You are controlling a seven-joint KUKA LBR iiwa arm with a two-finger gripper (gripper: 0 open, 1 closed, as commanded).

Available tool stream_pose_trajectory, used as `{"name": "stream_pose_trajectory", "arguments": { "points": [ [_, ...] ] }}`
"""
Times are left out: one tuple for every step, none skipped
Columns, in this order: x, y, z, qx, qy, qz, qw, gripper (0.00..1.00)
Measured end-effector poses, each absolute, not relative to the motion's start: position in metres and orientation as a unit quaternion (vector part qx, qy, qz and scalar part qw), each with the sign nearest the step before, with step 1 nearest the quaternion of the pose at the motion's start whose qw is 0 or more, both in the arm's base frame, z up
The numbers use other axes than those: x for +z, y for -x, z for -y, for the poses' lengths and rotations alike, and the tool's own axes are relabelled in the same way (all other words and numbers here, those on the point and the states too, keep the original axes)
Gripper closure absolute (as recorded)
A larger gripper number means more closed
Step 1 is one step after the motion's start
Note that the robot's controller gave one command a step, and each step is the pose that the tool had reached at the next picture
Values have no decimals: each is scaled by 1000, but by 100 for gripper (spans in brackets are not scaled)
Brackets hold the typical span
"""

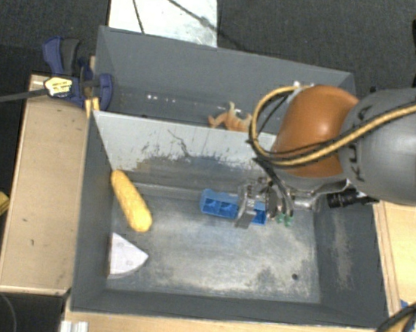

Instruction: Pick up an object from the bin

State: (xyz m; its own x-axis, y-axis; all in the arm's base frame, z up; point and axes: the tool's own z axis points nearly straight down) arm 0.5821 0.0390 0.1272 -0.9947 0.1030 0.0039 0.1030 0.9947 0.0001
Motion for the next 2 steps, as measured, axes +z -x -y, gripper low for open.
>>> {"name": "stream_pose_trajectory", "arguments": {
  "points": [
    [136, -588, -38, -1, 40, 999, -7, 100],
    [266, -584, -41, 0, 47, 999, -2, 100]
  ]
}}
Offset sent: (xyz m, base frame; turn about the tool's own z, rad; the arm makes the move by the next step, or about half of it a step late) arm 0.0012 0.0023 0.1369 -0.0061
